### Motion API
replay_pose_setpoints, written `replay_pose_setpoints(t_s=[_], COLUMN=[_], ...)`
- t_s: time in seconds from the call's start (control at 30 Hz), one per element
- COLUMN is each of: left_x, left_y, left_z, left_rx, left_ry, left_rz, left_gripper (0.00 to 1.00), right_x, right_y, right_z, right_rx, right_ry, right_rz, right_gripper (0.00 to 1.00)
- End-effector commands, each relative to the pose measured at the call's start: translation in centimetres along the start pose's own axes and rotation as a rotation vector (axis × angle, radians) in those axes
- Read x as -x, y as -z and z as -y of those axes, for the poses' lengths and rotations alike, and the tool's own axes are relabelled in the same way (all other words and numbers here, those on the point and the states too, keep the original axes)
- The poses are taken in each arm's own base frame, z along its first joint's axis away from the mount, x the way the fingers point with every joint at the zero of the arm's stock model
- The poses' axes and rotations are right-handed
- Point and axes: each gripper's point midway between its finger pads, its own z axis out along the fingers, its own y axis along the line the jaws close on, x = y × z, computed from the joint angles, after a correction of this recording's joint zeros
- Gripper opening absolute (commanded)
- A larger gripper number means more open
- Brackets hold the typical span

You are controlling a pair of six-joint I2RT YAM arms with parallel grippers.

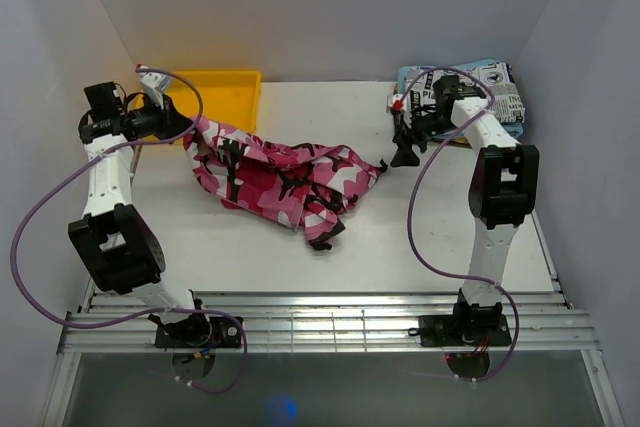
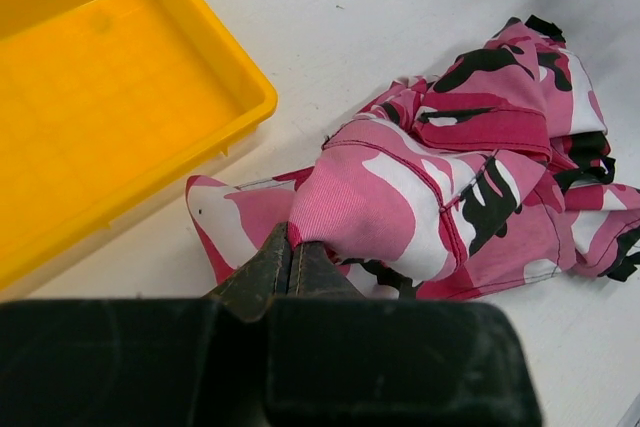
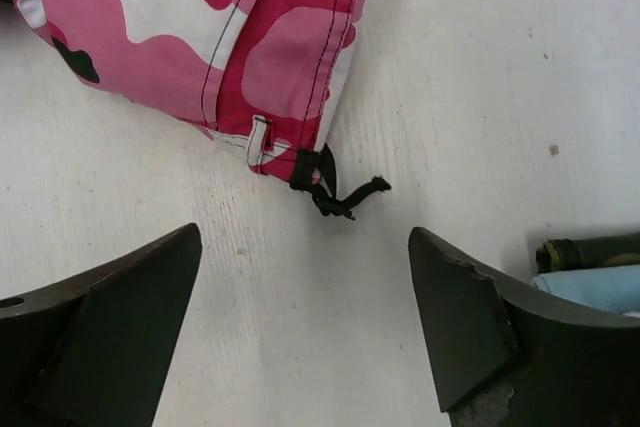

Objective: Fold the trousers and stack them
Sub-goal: Flatten the trousers out

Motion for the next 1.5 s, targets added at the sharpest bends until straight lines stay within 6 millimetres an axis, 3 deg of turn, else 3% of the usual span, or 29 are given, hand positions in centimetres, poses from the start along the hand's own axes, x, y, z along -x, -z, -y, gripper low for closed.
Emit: replay_pose_setpoints(t_s=[0.0, 0.23, 0.4, 0.5, 0.53, 0.57, 0.6, 0.63, 0.67, 0.73, 0.77, 0.83, 0.87, 0.9, 0.93, 1.03, 1.1, 1.17, 1.3, 1.33, 1.4, 1.47], left_x=[2.3, 2.0, 1.8, 2.0, 2.0, 2.6, 3.3, 3.4, 4.1, 5.1, 6.0, 7.1, 8.0, 8.4, 8.7, 10.0, 10.9, 11.0, 13.8, 14.1, 15.0, 15.0], left_y=[1.4, 1.2, 1.2, 1.2, 1.3, 1.5, 2.1, 2.5, 2.8, 3.9, 4.5, 5.5, 6.2, 6.6, 6.8, 8.0, 9.1, 10.0, 14.4, 15.4, 17.5, 18.7], left_z=[1.3, 1.2, 0.6, -0.2, -0.5, -0.8, -1.5, -1.7, -2.1, -2.2, -3.1, -3.3, -3.2, -3.0, -2.9, -1.8, -0.3, 0.6, 4.6, 5.0, 7.3, 8.7], left_rx=[-0.008, -0.011, 0.017, 0.057, 0.076, 0.100, 0.159, 0.179, 0.216, 0.283, 0.353, 0.412, 0.443, 0.457, 0.466, 0.490, 0.505, 0.531, 0.643, 0.683, 0.725, 0.751], left_ry=[-0.108, -0.100, -0.085, -0.060, -0.051, -0.054, -0.063, -0.068, -0.077, -0.106, -0.138, -0.171, -0.213, -0.236, -0.248, -0.282, -0.319, -0.356, -0.495, -0.503, -0.549, -0.588], left_rz=[0.059, 0.054, 0.042, 0.032, 0.028, 0.031, 0.036, 0.034, 0.051, 0.074, 0.093, 0.120, 0.144, 0.157, 0.168, 0.208, 0.239, 0.259, 0.360, 0.374, 0.413, 0.414], left_gripper=[0.00, 0.00, 0.00, 0.00, 0.00, 0.00, 0.00, 0.00, 0.00, 0.00, 0.00, 0.00, 0.00, 0.00, 0.00, 0.00, 0.00, 0.00, 0.00, 0.00, 0.00, 0.00], right_x=[-1.1, -1.6, -3.4, -3.0, -2.5, -2.0, 0.2, 0.1, 2.0, 3.9, 6.2, 7.2, 8.4, 9.1, 9.0, 11.2, 11.3, 13.0, 15.6, 16.9, 17.8, 19.0], right_y=[-2.0, -7.4, -10.1, -9.5, -8.7, -7.9, -4.4, -4.5, -1.6, 1.6, 4.4, 8.3, 11.2, 12.1, 14.1, 18.3, 19.2, 21.5, 25.8, 27.3, 28.6, 29.9], right_z=[-1.7, -0.6, -1.4, -1.5, -1.3, -1.1, -0.6, -0.7, -0.1, 0.7, 1.2, 1.9, 1.9, 1.6, 1.8, -0.6, -1.7, -3.3, -5.3, -6.5, -7.9, -10.5], right_rx=[0.073, 0.123, 0.182, 0.174, 0.156, 0.141, 0.075, 0.078, 0.012, -0.063, -0.134, -0.228, -0.306, -0.329, -0.384, -0.494, -0.531, -0.616, -0.790, -0.852, -0.903, -0.961], right_ry=[-0.077, -0.079, -0.084, -0.072, -0.071, -0.065, -0.040, -0.044, -0.021, -0.007, 0.032, 0.035, 0.072, 0.086, 0.088, 0.182, 0.211, 0.269, 0.356, 0.397, 0.428, 0.489], right_rz=[-0.013, 0.007, -0.045, -0.069, -0.070, -0.065, -0.037, -0.039, -0.015, 0.012, 0.029, 0.035, 0.034, 0.035, 0.022, -0.008, -0.023, -0.030, -0.018, -0.008, 0.002, 0.013], right_gripper=[0.90, 0.90, 0.95, 0.51, 0.26, 0.13, 0.08, 0.08, 0.08, 0.08, 0.08, 0.08, 0.08, 0.08, 0.08, 0.08, 0.08, 0.08, 0.08, 0.08, 0.08, 0.08])
